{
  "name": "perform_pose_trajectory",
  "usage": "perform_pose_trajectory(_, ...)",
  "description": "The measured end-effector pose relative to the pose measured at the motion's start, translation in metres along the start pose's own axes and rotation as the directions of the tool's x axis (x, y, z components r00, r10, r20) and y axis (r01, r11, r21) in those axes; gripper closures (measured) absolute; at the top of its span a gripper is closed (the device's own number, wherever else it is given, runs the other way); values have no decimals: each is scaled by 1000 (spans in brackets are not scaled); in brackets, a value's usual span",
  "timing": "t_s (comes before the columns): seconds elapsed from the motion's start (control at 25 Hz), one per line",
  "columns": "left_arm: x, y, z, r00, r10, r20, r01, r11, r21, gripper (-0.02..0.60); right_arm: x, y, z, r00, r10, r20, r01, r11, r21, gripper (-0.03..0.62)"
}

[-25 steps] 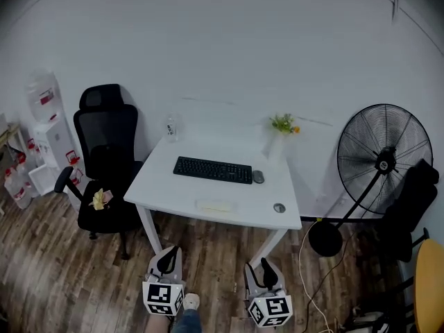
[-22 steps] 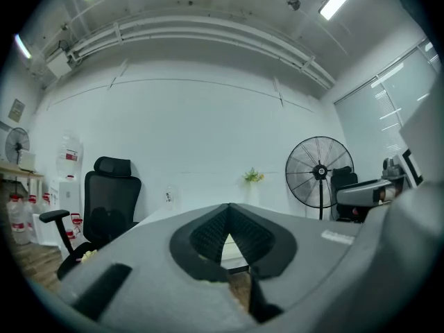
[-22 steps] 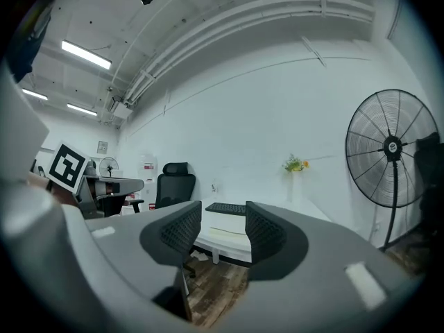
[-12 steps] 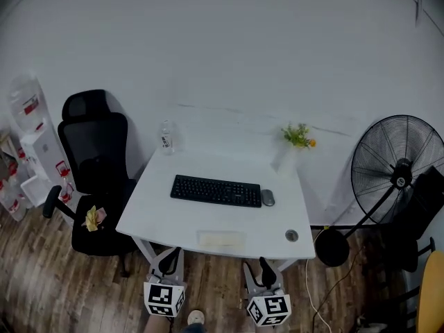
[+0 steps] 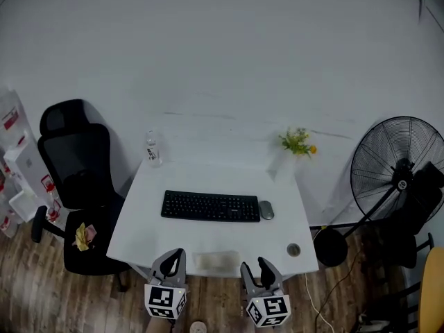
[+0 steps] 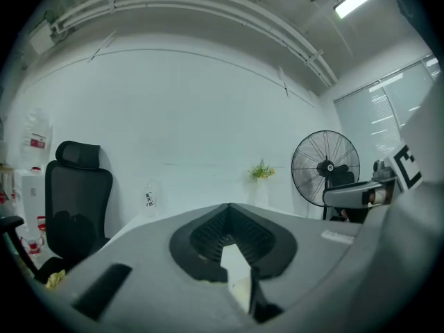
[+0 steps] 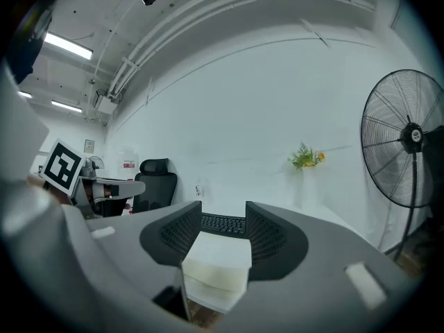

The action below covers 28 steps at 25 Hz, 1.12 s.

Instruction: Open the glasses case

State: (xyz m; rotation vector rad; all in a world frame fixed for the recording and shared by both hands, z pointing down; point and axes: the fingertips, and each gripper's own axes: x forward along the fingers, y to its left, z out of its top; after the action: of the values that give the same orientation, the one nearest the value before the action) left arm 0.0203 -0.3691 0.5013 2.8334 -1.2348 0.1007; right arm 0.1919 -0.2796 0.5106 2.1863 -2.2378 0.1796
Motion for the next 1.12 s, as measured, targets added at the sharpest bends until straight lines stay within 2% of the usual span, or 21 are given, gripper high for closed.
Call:
perform_pose_trajectory(0.36, 30, 13, 7, 1000, 0, 5, 0, 1000, -31, 574, 16, -9, 4, 999, -7, -31, 6, 1000, -17, 405)
perform_pose_trajectory(0.76, 48, 4, 22, 1000, 13, 24, -13, 1000, -11, 574, 27, -28, 7, 999, 27, -38, -29, 999, -38, 405)
perform_pose_trajectory(0.96, 49, -1, 21, 1000, 23, 15, -23, 1000, 2, 574, 35, -26, -10, 987, 111, -116, -126, 984, -128, 405)
perform_pose_trajectory(1.04, 48, 0, 19, 999, 30, 11, -30, 1000, 4, 574, 41, -20, -17, 972, 167, -165, -197, 962, -187, 405)
perform_pose_trajectory(1.12, 46, 3, 18, 999, 38, 7, -38, 999, 5, 574, 48, -10, -24, 948, 228, -223, -282, 925, -256, 408)
